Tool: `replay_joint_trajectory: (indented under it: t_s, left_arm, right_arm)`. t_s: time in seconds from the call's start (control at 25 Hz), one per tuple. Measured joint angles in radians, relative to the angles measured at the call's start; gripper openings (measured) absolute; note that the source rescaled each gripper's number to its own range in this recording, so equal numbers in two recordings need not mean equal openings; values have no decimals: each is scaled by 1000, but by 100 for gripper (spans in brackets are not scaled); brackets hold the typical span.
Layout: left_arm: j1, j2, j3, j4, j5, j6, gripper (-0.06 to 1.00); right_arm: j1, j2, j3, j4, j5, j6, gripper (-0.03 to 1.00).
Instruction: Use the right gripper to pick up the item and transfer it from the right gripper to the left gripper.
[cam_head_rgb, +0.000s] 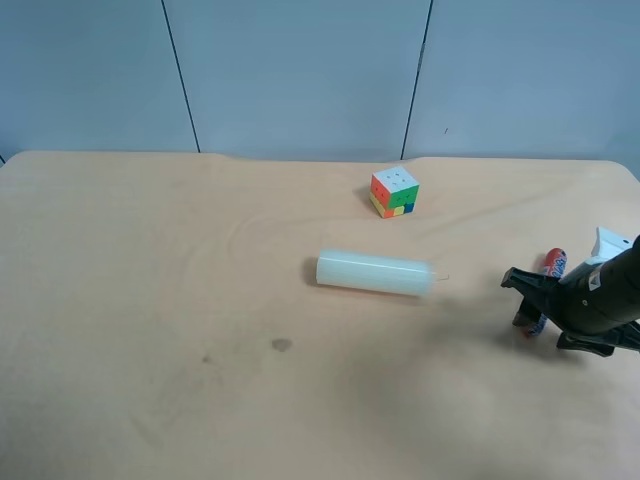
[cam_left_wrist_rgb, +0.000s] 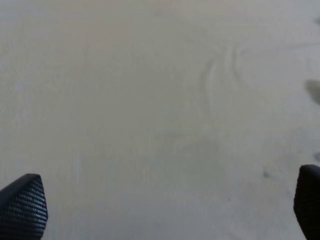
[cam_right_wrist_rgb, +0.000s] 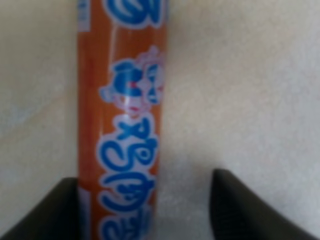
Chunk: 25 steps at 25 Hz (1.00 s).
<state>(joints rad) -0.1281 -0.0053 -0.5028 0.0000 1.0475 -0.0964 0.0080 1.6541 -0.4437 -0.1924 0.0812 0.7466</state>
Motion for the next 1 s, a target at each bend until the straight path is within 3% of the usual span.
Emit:
replay_joint_trajectory:
  t_s: [0.32, 0.76, 1.0]
  left_arm:
    - [0, 0, 0, 0, 0, 0, 100]
    - [0, 0, 0, 0, 0, 0, 100]
    - [0, 0, 0, 0, 0, 0, 100]
  right_arm:
    - [0, 0, 0, 0, 0, 0, 2]
    - [0, 0, 0, 0, 6, -50, 1]
    - [0, 0, 0, 0, -3, -132, 1]
